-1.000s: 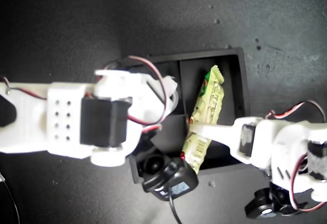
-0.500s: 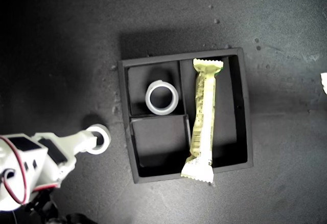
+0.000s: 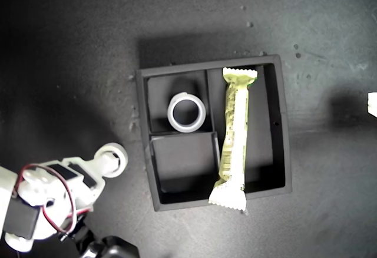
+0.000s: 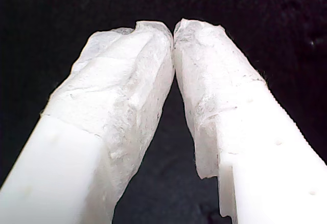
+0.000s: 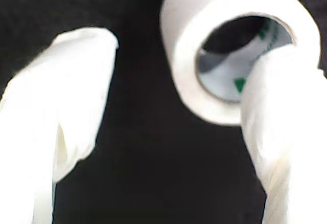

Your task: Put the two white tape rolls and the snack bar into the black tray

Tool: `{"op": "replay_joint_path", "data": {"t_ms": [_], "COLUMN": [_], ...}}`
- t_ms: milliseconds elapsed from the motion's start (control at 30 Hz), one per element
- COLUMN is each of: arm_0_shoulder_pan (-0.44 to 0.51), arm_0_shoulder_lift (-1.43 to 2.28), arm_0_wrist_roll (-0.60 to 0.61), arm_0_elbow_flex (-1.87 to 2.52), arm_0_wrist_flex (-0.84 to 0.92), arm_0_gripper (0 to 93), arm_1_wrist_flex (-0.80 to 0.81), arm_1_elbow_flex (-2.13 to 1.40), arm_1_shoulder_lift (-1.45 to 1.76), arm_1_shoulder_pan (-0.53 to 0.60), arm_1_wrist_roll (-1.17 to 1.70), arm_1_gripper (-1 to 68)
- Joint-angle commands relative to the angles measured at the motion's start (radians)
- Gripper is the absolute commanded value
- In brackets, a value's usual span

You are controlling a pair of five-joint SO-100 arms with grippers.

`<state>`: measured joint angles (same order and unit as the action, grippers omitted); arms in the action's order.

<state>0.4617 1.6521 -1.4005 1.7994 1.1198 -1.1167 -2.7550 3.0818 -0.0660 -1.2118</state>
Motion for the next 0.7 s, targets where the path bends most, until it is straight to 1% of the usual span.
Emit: {"op": "replay_joint_path", "data": {"t_ms": [0,200,667], "arm_0_shoulder_pan": [0.015,0.035,0.011], "arm_0_shoulder_lift": [-0.003,-0.018,-0.098], "arm_0_wrist_roll": [-0.018,-0.037,-0.023], "arm_0_elbow_flex": [-0.008,-0.003,0.008], "arm_0_wrist_flex": [-0.018,-0.025,-0.077], "arm_0_gripper": [18.8,18.7,18.7], "arm_1_wrist_flex": [0.015,0.041,0.084], "arm_1_elbow_flex": [-0.003,-0.021,-0.046], "arm_1_shoulder_lift": [0.009,0.009,0.009], "arm_1_shoulder_pan": [0.0,0.009,0.04], "arm_1_wrist_roll": [-0.008,-0.009,-0.015], "arm_1_gripper": [-0.4,-0.4,-0.3]}}
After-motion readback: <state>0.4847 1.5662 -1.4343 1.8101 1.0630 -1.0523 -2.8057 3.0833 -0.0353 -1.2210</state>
